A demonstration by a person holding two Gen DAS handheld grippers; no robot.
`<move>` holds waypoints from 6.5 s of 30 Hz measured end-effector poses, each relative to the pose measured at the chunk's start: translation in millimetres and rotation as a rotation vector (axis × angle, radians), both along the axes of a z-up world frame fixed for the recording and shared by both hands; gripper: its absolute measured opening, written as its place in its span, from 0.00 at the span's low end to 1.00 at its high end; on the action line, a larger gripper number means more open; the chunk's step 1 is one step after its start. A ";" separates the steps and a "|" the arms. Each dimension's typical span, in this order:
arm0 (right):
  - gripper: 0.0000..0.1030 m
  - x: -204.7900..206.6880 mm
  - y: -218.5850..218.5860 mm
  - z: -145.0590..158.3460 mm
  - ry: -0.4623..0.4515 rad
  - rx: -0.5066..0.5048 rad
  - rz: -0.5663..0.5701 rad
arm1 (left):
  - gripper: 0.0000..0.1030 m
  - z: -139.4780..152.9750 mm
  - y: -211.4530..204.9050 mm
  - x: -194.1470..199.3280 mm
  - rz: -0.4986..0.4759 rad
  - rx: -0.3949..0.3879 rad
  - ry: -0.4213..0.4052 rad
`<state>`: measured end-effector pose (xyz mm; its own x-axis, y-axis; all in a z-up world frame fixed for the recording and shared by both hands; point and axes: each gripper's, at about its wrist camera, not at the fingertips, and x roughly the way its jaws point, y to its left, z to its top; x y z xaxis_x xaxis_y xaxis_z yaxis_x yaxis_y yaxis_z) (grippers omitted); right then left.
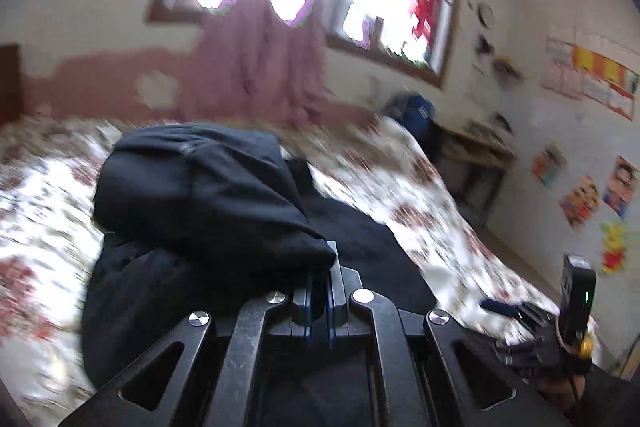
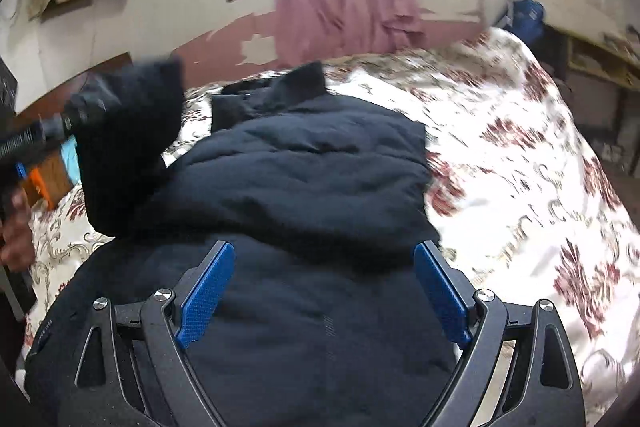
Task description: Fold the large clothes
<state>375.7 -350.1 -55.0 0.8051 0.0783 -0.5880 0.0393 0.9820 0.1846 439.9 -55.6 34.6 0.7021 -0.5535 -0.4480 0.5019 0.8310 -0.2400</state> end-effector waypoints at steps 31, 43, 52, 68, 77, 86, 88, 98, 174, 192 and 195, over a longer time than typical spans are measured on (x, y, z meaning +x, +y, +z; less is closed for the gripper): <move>0.77 41.9 -18.1 -100.8 0.092 0.643 -0.012 | 0.89 -81.5 113.1 -56.4 0.435 0.113 0.339; 0.04 42.9 -16.3 -19.4 -0.126 0.447 -0.011 | 0.89 -71.2 132.6 -35.4 0.481 0.083 0.310; 0.04 68.6 -41.1 -23.4 0.015 0.258 -0.054 | 0.89 -70.0 98.2 0.3 0.478 0.159 0.280; 0.56 121.7 21.4 11.7 0.066 -0.016 0.151 | 0.89 -79.0 23.7 70.9 0.299 0.237 0.265; 0.56 119.2 13.9 -60.3 0.072 0.057 0.126 | 1.00 -129.6 32.7 75.2 0.255 0.146 0.322; 0.57 121.8 17.1 -77.8 0.045 0.071 0.102 | 1.00 -146.2 27.5 81.4 0.267 0.154 0.324; 0.60 123.3 17.6 -76.6 0.046 0.067 0.098 | 1.00 -146.0 31.7 81.5 0.257 0.126 0.329; 0.77 162.7 -11.5 2.9 0.053 0.075 0.153 | 1.00 -92.7 79.6 112.1 0.231 0.027 0.358; 0.06 247.2 12.6 -30.7 0.128 -0.022 0.200 | 0.17 -86.9 -31.5 236.2 0.095 0.078 0.387; 0.11 335.7 83.3 -20.8 0.524 -0.057 0.366 | 0.10 -115.9 -25.8 235.9 -0.068 0.227 0.384; 0.09 347.6 73.8 -43.5 0.529 0.043 0.357 | 0.07 -127.6 -24.6 246.3 -0.059 0.220 0.425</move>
